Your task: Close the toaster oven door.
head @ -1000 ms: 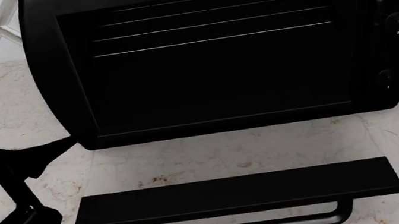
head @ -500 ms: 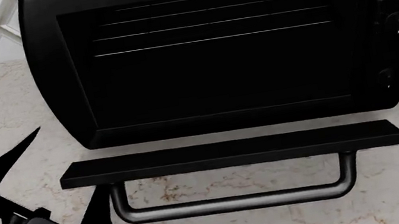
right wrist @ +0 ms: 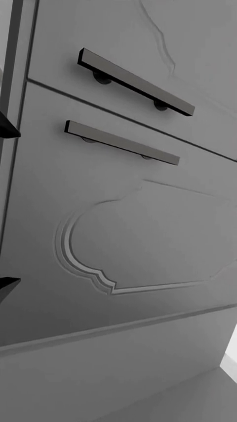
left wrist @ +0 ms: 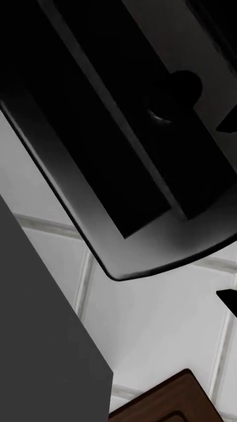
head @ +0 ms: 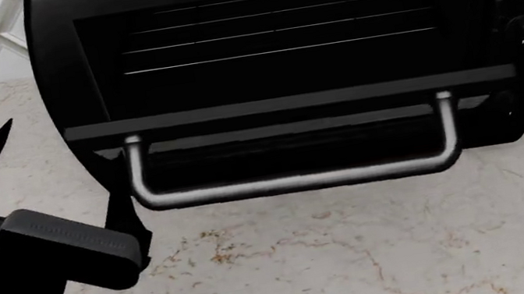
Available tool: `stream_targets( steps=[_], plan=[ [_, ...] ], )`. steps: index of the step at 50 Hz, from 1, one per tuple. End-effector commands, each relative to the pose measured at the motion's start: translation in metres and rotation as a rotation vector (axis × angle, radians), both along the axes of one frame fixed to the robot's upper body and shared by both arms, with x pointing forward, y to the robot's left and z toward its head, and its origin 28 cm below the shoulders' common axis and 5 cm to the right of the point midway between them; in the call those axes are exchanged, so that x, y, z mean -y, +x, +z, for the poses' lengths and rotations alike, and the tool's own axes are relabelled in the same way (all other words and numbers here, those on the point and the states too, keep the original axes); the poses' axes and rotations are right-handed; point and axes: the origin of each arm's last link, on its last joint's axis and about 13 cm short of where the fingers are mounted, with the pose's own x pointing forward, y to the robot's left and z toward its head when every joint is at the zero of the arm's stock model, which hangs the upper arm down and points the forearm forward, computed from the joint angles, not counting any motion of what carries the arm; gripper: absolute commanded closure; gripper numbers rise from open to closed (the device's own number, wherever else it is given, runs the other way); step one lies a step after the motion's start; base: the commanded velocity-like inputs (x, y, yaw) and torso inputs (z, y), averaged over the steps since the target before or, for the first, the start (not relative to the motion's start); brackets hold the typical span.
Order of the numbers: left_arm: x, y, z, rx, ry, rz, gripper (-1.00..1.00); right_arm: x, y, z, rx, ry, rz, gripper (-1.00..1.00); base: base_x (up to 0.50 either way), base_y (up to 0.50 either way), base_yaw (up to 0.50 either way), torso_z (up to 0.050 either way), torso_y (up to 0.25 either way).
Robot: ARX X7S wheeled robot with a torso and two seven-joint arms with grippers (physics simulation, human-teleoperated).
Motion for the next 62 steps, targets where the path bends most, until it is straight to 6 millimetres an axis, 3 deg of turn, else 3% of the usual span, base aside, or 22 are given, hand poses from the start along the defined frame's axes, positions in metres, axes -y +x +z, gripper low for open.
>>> stream_targets(
  steps=[1, 14, 26, 45, 53, 62],
  plan=[
    [-0.006, 0.018, 0.025, 0.051, 0.015, 0.074, -1.00, -0.001, -0.002, 0.001, 0.003, -0.002, 0.000, -1.00, 0.00, 0.00, 0.00, 0.000, 0.000],
    [-0.007, 0.052, 0.012, 0.029, 0.193, 0.137, -1.00, 0.000, -0.004, 0.002, 0.008, 0.000, -0.007, -1.00, 0.00, 0.00, 0.00, 0.000, 0.000],
    [-0.002, 0.079, 0.017, 0.060, 0.302, 0.160, -1.00, 0.003, -0.005, 0.002, 0.009, 0.002, -0.017, -1.00, 0.00, 0.00, 0.00, 0.000, 0.000],
    [0.006, 0.103, 0.016, 0.066, 0.373, 0.171, -1.00, 0.006, -0.009, 0.000, 0.007, 0.006, -0.031, -1.00, 0.01, 0.00, 0.00, 0.001, 0.000],
    [0.006, 0.098, 0.020, 0.085, 0.381, 0.170, -1.00, 0.006, -0.010, 0.002, 0.009, 0.004, -0.034, -1.00, 0.03, -0.01, -0.02, 0.003, 0.000],
    [0.001, 0.074, 0.016, 0.124, 0.399, 0.151, -1.00, 0.006, -0.010, 0.001, 0.008, 0.007, -0.032, -1.00, 0.02, 0.00, -0.01, 0.001, 0.000]
  ],
)
